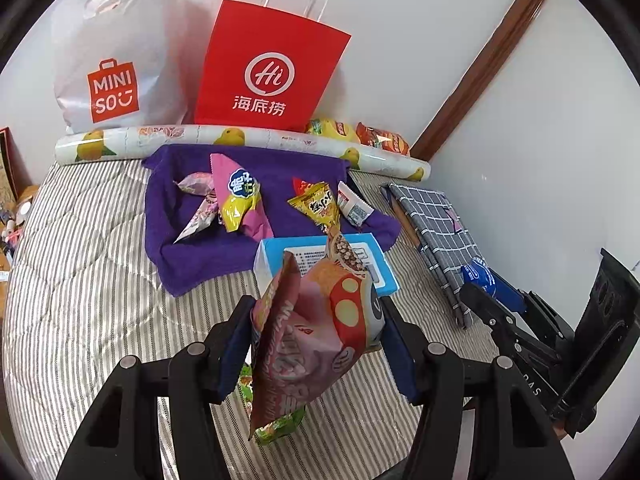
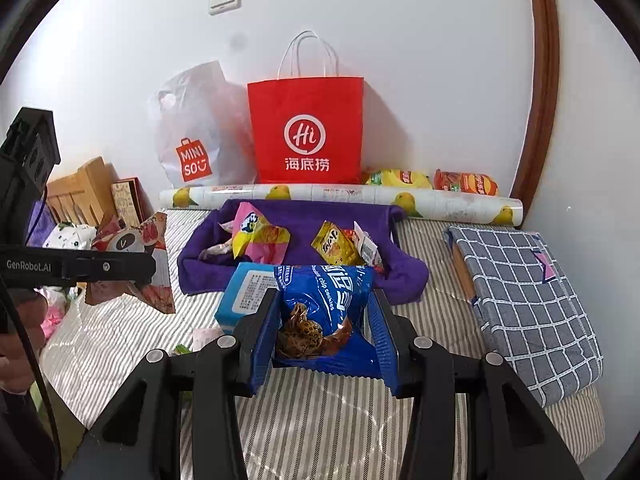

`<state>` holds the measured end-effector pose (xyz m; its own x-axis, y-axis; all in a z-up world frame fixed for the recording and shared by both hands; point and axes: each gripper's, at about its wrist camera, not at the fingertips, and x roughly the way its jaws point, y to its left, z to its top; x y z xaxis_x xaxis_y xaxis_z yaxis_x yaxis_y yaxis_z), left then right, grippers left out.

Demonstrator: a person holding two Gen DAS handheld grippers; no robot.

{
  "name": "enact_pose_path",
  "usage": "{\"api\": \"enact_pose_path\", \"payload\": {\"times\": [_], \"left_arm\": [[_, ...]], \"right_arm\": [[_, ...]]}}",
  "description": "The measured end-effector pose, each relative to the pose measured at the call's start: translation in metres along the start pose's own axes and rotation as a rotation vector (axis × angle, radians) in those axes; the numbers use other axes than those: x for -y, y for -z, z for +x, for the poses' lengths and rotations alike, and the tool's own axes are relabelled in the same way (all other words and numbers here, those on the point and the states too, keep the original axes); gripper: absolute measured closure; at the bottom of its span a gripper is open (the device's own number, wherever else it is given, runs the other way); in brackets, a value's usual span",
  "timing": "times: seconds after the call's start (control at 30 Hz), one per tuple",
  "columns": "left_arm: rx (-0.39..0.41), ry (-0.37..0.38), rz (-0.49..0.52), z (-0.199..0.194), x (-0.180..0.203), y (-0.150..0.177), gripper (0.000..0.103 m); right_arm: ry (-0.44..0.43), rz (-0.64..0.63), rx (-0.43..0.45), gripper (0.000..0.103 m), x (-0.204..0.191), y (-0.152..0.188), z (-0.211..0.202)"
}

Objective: Organize snacks
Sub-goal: 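Carry the blue packet with the right tool while the left carries the panda bag to the towel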

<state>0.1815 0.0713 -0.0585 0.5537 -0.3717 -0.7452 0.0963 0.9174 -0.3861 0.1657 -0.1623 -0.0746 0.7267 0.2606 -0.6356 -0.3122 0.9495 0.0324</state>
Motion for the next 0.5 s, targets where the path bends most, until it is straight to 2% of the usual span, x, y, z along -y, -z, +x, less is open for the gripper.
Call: {"api": "enact_pose_path", "payload": {"times": [0.5], "left_arm": [[0.013, 0.006, 0.014, 0.003, 0.005, -0.02, 0.045]], "right_arm": [[-0.048, 0.08, 0.011, 0.059, 0.016, -0.023, 0.01]]}}
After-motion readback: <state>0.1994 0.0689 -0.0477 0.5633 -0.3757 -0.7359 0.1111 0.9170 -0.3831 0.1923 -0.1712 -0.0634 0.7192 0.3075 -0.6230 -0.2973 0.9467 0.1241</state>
